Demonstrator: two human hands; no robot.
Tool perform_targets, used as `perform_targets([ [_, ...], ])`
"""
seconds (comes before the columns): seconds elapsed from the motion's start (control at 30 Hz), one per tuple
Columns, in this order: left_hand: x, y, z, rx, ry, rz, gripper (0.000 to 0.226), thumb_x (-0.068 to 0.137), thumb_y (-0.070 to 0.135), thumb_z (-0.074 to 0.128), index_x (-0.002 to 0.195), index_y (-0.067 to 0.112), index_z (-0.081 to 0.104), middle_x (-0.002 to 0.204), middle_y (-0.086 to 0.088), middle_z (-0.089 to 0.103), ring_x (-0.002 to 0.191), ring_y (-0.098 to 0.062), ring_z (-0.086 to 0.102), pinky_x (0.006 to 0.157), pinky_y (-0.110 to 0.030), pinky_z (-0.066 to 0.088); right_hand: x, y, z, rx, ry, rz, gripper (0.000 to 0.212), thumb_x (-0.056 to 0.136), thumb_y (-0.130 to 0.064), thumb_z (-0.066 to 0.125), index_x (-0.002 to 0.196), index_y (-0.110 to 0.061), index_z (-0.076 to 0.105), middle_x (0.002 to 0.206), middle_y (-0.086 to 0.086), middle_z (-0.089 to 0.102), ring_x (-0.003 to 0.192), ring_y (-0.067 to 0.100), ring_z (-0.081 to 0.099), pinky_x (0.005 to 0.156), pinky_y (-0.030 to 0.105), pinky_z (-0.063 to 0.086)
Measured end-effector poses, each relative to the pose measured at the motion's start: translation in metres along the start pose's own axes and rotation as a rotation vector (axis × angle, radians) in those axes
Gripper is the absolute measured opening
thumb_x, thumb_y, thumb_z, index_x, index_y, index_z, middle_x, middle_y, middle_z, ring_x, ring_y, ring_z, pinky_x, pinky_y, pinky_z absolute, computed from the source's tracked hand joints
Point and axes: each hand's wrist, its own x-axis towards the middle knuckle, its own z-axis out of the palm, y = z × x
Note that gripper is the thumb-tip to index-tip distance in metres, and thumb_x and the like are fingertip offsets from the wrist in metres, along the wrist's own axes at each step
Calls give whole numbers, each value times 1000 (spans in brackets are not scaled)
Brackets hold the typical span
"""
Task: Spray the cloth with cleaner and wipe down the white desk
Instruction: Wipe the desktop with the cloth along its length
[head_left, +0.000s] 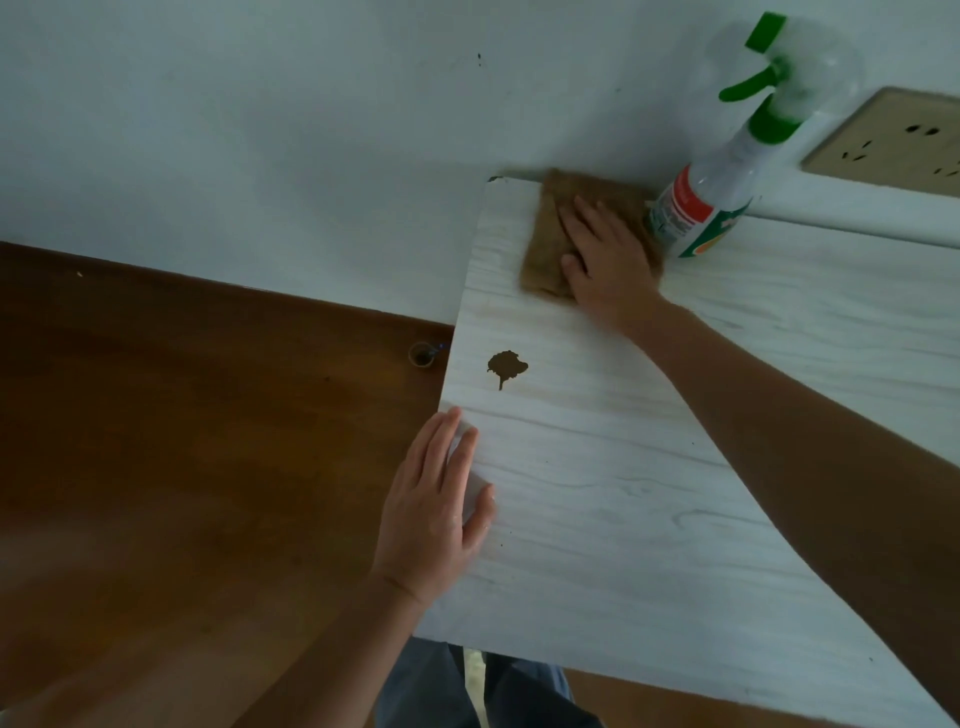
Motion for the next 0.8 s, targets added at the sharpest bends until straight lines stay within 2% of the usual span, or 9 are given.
perform_targets([
  [0.13, 1, -1, 1, -4, 8, -4, 58, 105, 45, 47, 150, 8, 48, 163, -13, 39, 153, -29, 34, 118, -47, 44, 35, -41, 8, 58, -10, -36, 58, 103, -28, 40, 158, -19, 24, 167, 3, 16, 154, 24, 10, 124, 40, 6],
  [0.37, 1, -2, 1, 3, 12, 9, 58, 103, 42, 52, 149, 8, 48, 163, -13, 38, 153, -29, 33, 120, -45, 41, 7, -58, 25, 109, -61, -190, 58, 102, -24, 44, 158, -21, 26, 167, 0, 18, 154, 23, 9, 123, 40, 3],
  [0.6, -3, 0, -7, 7, 3, -8, 54, 105, 42, 50, 147, 9, 52, 163, -11, 39, 154, -26, 32, 122, -41, 37, -35, -62, 20, 270, -115, -74, 53, 103, -21, 41, 156, -18, 32, 166, -2, 21, 154, 19, 11, 124, 37, 5],
  [0.8, -50, -5, -6, -41, 5, 31, 60, 105, 43, 52, 152, 7, 47, 167, -12, 34, 157, -26, 27, 123, -43, 37, -125, -80, 37, 242, -115, -16, 61, 100, -38, 33, 157, -19, 26, 167, 0, 16, 155, 20, 6, 126, 43, 6],
])
